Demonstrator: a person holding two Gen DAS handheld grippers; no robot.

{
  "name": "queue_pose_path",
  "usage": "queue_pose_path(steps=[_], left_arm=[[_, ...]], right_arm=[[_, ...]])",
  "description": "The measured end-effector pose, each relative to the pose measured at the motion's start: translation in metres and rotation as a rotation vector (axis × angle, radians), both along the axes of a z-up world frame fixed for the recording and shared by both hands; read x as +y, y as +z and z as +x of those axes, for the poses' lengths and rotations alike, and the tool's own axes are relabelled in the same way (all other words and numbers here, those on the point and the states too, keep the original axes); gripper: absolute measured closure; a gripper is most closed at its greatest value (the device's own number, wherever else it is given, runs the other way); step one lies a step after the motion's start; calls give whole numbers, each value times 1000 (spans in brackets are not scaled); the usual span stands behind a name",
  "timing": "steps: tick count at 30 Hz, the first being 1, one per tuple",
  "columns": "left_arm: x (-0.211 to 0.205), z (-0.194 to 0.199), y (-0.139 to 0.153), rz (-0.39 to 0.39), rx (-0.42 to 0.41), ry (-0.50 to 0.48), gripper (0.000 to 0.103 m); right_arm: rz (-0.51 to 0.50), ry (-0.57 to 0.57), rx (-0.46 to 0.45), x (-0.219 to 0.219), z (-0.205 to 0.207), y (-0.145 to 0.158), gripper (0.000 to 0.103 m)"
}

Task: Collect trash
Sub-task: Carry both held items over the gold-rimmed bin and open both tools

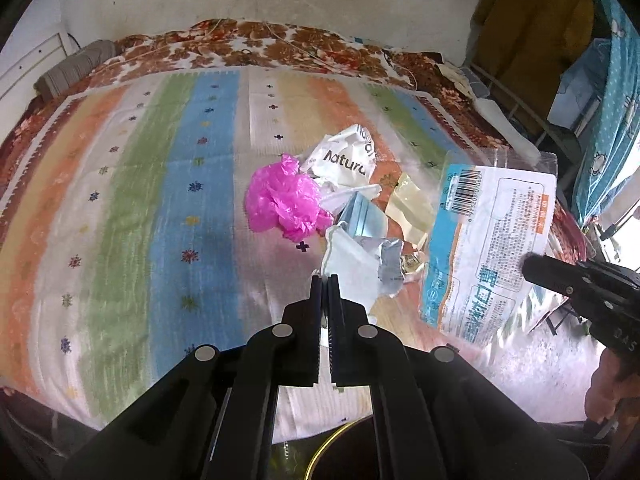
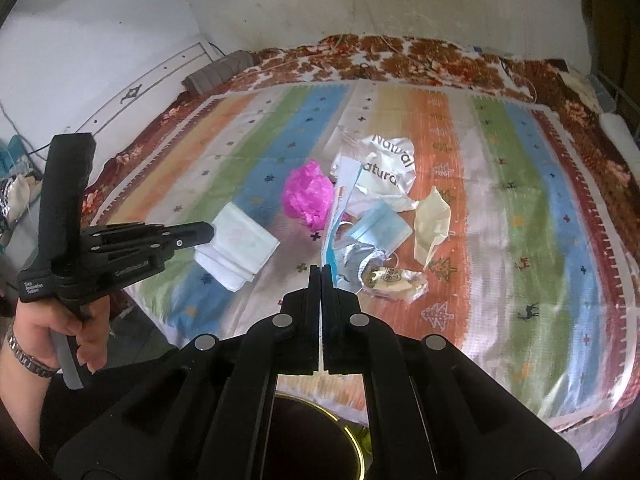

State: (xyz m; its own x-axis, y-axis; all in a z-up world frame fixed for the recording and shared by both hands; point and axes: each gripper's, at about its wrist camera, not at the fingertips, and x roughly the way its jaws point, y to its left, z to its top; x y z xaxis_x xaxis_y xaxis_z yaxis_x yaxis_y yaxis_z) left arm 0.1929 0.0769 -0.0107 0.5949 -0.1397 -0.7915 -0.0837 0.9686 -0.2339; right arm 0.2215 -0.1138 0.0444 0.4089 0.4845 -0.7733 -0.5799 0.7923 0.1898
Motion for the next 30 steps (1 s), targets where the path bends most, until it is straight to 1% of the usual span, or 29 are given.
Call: queue_pose_path(steps=[6,13,18,23,30], left_arm=[[5,-23,11,-41,3,47,101],[-10,-53,22,-31,-14,32,101],[-22,-74,24,-35,-17,22,101],[-35,-93,22,-38,-16,18,101],[-56,-119,10,-26,11,14,101]], right_arm=[[-18,7,-48,-4,-32,11,103],[-20,10,-71,-17,-69,15,103],[-16,-1,-88,-27,-92,16,103],[-27,-4,-99,-34,-117,10,103],[-58,5,-66,-43,-143,-10,103]])
